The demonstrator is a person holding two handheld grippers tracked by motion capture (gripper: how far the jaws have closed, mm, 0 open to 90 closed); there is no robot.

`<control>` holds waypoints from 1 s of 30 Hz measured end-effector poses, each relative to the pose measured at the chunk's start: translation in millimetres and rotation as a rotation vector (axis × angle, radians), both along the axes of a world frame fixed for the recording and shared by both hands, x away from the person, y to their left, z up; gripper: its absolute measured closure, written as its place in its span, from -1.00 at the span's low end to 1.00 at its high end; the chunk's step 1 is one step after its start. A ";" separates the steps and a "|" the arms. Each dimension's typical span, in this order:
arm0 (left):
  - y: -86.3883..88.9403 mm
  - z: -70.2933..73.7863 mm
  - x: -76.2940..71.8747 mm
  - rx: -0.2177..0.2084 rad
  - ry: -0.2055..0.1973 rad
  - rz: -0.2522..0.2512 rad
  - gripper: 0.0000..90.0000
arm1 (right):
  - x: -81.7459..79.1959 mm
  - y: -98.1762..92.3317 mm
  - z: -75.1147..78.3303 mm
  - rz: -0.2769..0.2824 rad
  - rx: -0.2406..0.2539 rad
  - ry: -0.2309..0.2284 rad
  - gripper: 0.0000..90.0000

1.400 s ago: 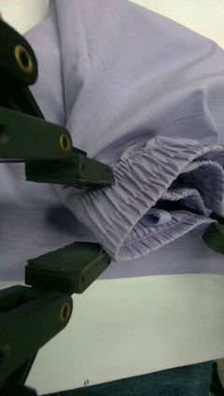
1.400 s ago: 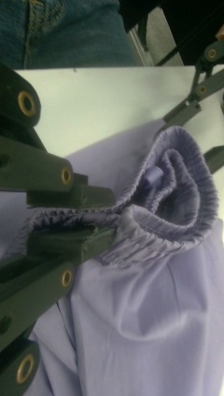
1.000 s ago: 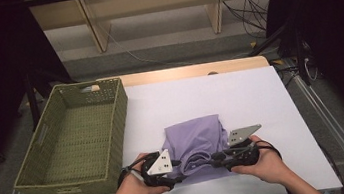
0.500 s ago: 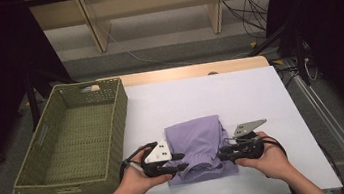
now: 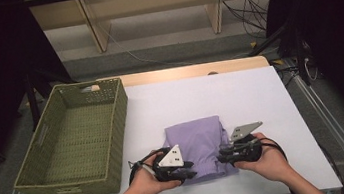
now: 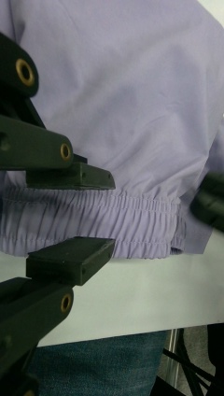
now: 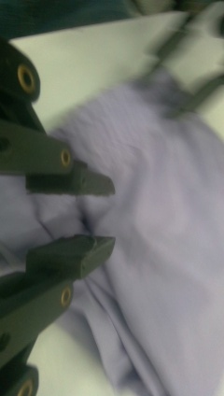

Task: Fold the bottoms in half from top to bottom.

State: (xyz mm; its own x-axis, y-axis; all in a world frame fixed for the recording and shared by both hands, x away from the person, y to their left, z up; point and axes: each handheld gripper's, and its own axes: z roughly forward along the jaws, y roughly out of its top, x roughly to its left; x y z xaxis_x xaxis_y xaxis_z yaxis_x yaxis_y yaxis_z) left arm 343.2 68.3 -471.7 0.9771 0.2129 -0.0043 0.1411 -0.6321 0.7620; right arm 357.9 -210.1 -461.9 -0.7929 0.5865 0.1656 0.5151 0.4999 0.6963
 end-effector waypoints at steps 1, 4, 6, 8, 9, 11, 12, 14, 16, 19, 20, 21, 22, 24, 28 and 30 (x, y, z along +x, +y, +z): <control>-0.9 -0.3 -0.3 0.002 0.000 -0.002 0.42 | 2.5 -0.8 1.4 -0.038 0.028 -0.003 0.46; -3.0 -0.4 -1.6 0.012 -0.006 -0.011 0.42 | 8.9 -0.1 -0.4 -0.100 0.034 0.019 0.41; -4.1 -1.4 -2.4 0.015 -0.005 -0.018 0.41 | 10.7 3.3 -5.3 -0.115 0.029 0.057 0.40; -4.8 -2.5 -2.9 0.017 -0.005 -0.023 0.41 | 12.1 8.0 -11.2 -0.120 0.019 0.084 0.43; -5.2 -2.8 -3.4 0.016 -0.006 -0.023 0.42 | 11.8 10.2 -12.7 -0.125 0.008 0.099 0.49; -5.5 -3.2 -3.9 0.019 -0.011 -0.026 0.42 | 11.5 14.1 -14.9 -0.120 -0.005 0.101 0.65; -5.5 -3.3 -3.9 0.019 -0.011 -0.026 0.42 | 11.1 15.8 -14.9 -0.118 -0.012 0.111 0.74; -5.4 -3.4 -4.1 0.020 -0.011 -0.026 0.42 | 10.9 18.2 -15.8 -0.115 -0.028 0.117 0.90; -5.3 -3.4 -4.1 0.020 -0.012 -0.025 0.43 | 10.9 19.2 -16.4 -0.102 -0.035 0.114 1.00; -4.8 -3.0 -4.4 0.020 -0.014 -0.026 0.43 | 9.2 19.6 -12.7 -0.095 -0.048 0.109 1.00; -4.7 -3.0 -4.4 0.018 -0.014 -0.025 0.43 | 8.3 17.9 -9.1 -0.102 -0.046 0.102 1.00; -4.7 -3.0 -4.5 0.017 -0.015 -0.025 0.44 | 8.0 16.2 -7.3 -0.121 -0.047 0.084 1.00; -4.7 -3.0 -4.6 0.019 -0.016 -0.028 0.44 | 8.0 16.2 -7.3 -0.121 -0.047 0.084 1.00; -5.0 -2.8 -4.4 0.023 -0.018 -0.029 0.44 | 9.6 12.4 -4.3 -0.162 -0.058 0.028 0.94; -5.4 -3.1 -4.0 0.023 -0.014 -0.030 0.44 | 16.2 10.7 -7.3 -0.216 -0.042 0.000 0.51; -5.5 -3.0 -3.9 0.026 -0.014 -0.032 0.45 | 18.0 13.9 -11.0 -0.207 -0.063 -0.011 0.41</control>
